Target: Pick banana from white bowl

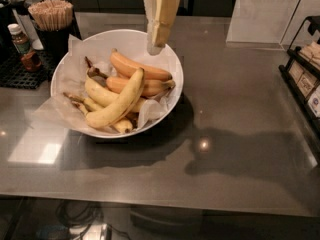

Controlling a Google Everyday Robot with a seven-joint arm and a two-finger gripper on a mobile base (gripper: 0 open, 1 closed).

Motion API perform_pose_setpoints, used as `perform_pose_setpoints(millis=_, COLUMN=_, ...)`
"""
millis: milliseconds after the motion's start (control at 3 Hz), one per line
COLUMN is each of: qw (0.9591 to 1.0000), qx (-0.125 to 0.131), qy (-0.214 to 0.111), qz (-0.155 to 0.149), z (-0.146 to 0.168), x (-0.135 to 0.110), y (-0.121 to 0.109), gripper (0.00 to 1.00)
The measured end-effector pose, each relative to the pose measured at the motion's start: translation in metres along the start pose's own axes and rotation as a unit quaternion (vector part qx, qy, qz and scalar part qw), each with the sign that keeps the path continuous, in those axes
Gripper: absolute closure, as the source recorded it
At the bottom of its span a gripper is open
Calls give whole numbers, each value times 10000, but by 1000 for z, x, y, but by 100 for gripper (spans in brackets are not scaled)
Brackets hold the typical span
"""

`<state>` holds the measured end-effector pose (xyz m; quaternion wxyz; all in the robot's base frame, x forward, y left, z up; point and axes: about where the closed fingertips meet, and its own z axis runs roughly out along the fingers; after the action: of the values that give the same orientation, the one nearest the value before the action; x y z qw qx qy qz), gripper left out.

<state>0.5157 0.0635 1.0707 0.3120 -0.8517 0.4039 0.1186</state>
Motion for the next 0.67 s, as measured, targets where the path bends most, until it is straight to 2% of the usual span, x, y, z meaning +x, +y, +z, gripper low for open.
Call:
perform_pose_setpoints(millis=333, qw=9979, qx=-145, qy=-198, qz=598, z=18, x=26, y=32, gripper=0)
perform_pose_setpoints(millis=667, qw=9943, qx=-209, qy=-308, qz=1003, z=27, x=46, y=56, gripper=0)
